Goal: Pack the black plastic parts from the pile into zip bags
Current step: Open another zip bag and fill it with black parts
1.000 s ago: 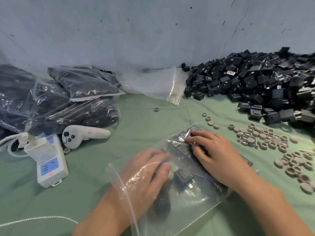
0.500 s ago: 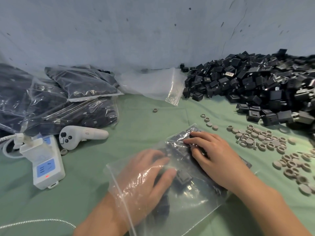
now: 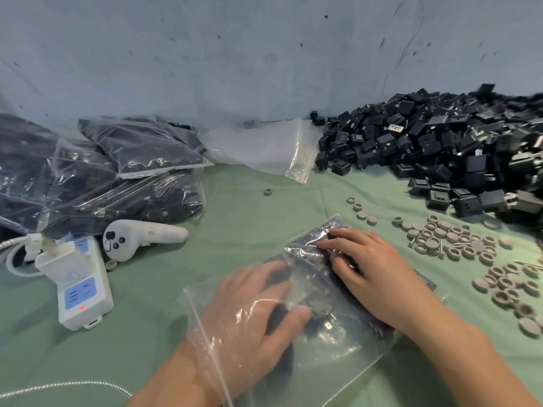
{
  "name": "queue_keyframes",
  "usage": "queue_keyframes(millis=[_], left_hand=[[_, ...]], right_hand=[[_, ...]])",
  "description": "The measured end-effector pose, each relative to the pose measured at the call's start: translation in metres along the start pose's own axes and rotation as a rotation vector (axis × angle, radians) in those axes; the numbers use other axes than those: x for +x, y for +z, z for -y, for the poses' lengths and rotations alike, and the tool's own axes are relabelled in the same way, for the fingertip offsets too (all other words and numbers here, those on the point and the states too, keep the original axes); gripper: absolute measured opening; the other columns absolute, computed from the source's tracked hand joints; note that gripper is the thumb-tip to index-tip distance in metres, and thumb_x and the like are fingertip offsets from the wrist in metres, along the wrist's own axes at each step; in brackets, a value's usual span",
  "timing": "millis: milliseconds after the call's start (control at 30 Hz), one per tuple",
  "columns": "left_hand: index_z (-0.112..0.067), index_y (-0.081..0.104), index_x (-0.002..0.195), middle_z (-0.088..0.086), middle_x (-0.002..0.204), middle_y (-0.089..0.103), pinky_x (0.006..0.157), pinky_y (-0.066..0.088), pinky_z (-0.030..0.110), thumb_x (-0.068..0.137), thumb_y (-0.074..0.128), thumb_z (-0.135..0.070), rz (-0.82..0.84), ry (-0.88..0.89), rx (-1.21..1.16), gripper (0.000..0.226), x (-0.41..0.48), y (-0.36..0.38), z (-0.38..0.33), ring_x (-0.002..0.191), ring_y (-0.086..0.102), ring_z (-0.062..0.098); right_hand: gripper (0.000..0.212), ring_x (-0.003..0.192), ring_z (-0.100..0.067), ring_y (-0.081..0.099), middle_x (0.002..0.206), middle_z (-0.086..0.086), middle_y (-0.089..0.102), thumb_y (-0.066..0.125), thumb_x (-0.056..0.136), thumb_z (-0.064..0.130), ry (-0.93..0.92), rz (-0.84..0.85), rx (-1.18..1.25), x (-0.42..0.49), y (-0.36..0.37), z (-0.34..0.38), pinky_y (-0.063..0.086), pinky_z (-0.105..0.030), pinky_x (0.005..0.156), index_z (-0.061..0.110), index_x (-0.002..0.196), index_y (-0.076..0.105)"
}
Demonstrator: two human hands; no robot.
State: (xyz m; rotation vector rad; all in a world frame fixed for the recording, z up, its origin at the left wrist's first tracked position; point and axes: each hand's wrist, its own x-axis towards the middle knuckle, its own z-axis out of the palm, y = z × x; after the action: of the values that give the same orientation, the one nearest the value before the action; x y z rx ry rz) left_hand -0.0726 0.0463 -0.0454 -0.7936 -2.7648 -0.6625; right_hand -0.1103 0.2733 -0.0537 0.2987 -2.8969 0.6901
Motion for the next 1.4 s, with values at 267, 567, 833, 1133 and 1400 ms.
queue_keyframes(millis=[267, 567, 833, 1133, 1400], left_hand=[[-0.031, 0.07, 0.115, -0.023, 0.135, 0.051, 0.103, 0.022, 0.003, 0.089, 0.034, -0.071, 0.028, -0.065, -0.064, 0.06, 0.0, -0.001, -0.004, 0.123, 0.046, -0.005], [-0.028, 0.076, 0.092, -0.007, 0.123, 0.067, 0.093, 0.046, 0.029, 0.09, 0.048, -0.055, -0.085, 0.014, -0.007, 0.039, -0.002, 0.002, -0.002, 0.111, 0.065, 0.011], [-0.047, 0.057, 0.125, -0.033, 0.154, 0.024, 0.115, 0.014, 0.011, 0.085, 0.026, -0.076, 0.084, -0.075, -0.155, 0.058, 0.005, 0.006, 0.004, 0.141, 0.018, -0.015], [-0.03, 0.071, 0.088, -0.022, 0.121, 0.063, 0.098, 0.041, 0.021, 0.078, 0.057, -0.01, -0.001, 0.022, -0.265, 0.026, 0.009, 0.003, -0.01, 0.117, 0.053, -0.005], [-0.034, 0.066, 0.089, -0.021, 0.119, 0.058, 0.095, 0.039, 0.019, 0.083, 0.061, -0.016, -0.063, 0.151, -0.138, 0.02, 0.003, 0.005, -0.006, 0.112, 0.053, 0.001]], right_hand=[[0.036, 0.138, -0.005, 0.032, 0.147, 0.023, 0.042, 0.041, 0.102, 0.038, 0.003, 0.009, -0.012, -0.001, -0.001, -0.001, 0.017, -0.021, 0.114, 0.045, 0.134, 0.056], [0.036, 0.139, -0.004, 0.032, 0.147, 0.024, 0.042, 0.042, 0.102, 0.036, -0.005, 0.004, -0.003, -0.001, -0.001, -0.001, 0.017, -0.021, 0.114, 0.046, 0.133, 0.056], [0.035, 0.137, -0.005, 0.034, 0.146, 0.022, 0.045, 0.043, 0.101, 0.035, -0.013, -0.005, -0.003, -0.001, 0.0, 0.0, 0.018, -0.022, 0.114, 0.045, 0.131, 0.058], [0.034, 0.135, -0.003, 0.035, 0.144, 0.022, 0.047, 0.046, 0.101, 0.033, -0.014, -0.017, -0.003, -0.001, 0.001, -0.001, 0.016, -0.016, 0.11, 0.042, 0.13, 0.06], [0.035, 0.135, -0.004, 0.035, 0.144, 0.022, 0.048, 0.046, 0.1, 0.034, -0.014, -0.016, 0.003, -0.001, 0.001, -0.002, 0.02, -0.02, 0.113, 0.042, 0.13, 0.06]])
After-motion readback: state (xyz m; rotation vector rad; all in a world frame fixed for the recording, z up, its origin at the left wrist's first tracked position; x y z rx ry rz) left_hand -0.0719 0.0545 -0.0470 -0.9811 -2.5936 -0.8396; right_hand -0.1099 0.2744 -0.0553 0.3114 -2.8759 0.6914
